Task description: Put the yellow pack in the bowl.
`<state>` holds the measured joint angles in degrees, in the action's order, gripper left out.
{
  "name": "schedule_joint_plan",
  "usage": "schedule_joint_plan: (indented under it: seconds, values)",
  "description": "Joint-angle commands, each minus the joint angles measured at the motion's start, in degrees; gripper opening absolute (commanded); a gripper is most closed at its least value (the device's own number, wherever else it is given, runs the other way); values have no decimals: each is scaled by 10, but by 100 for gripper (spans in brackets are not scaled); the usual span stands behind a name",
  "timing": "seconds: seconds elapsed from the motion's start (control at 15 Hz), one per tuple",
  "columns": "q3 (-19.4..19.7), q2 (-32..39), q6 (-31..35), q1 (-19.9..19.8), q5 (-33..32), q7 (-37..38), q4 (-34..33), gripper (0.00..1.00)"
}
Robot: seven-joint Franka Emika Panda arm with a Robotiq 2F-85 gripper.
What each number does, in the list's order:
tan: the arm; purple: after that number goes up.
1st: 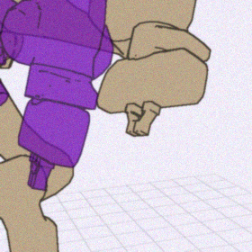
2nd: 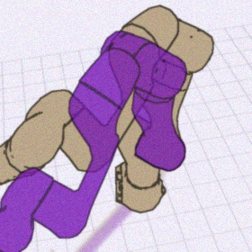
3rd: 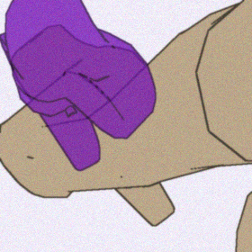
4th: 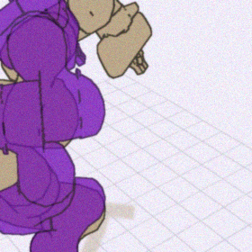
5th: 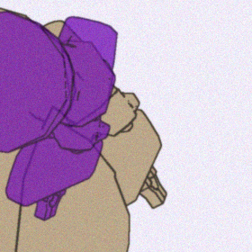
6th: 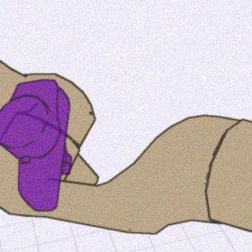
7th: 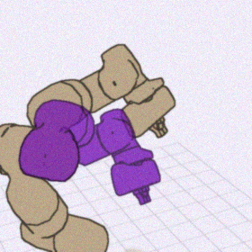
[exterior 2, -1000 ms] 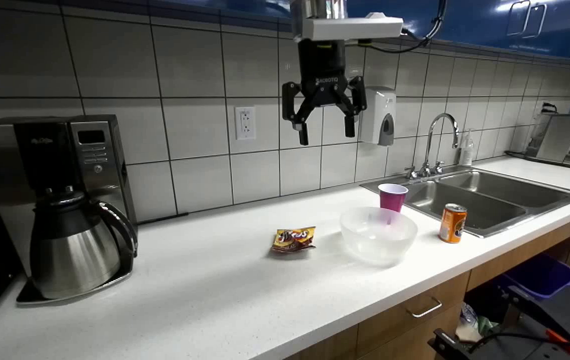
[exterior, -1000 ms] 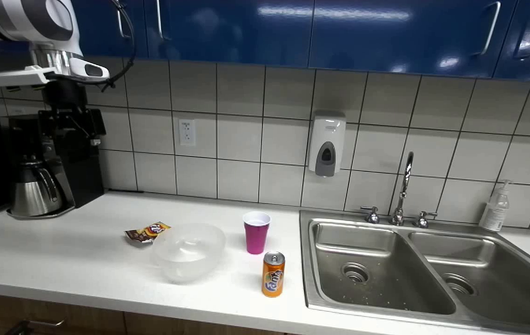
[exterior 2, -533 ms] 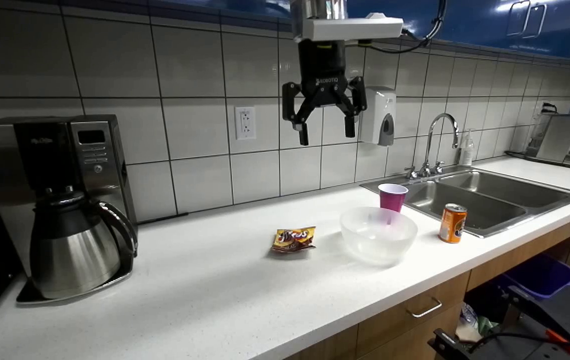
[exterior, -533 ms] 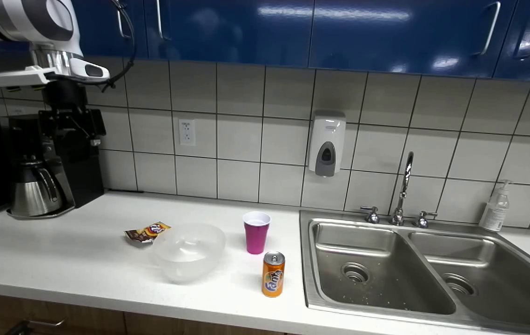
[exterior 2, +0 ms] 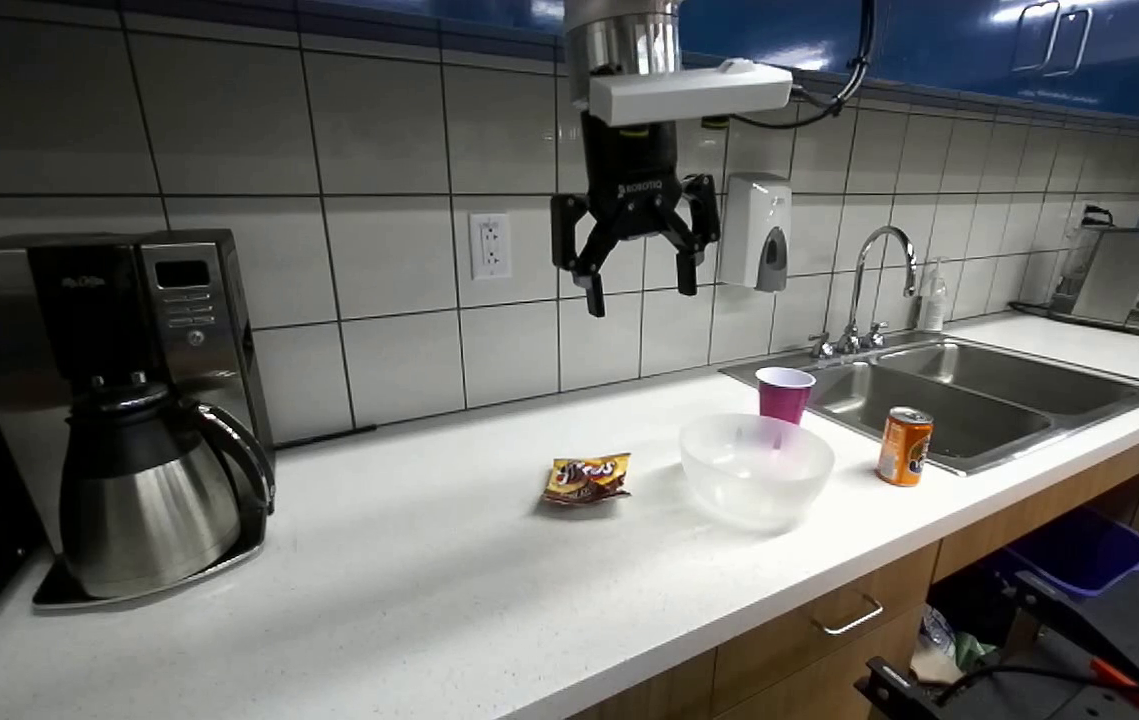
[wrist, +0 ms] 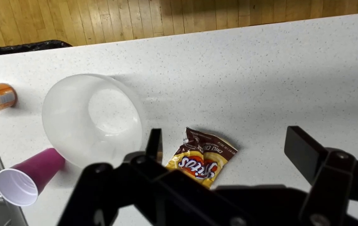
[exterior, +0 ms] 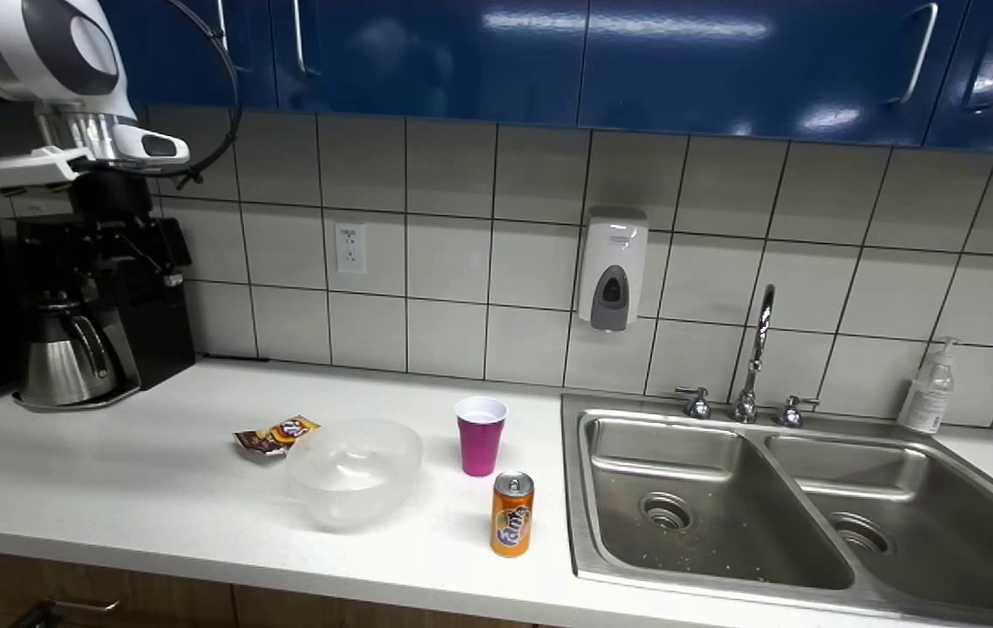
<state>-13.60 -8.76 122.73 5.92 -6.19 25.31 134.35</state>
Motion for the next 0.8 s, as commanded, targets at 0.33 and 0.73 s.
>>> schedule_joint_plan:
  seconds: [0.33,0.73]
  values:
    - [15,59,129,1,-67,37,24,100]
    - [47,153,214,11,-137,88,6,100]
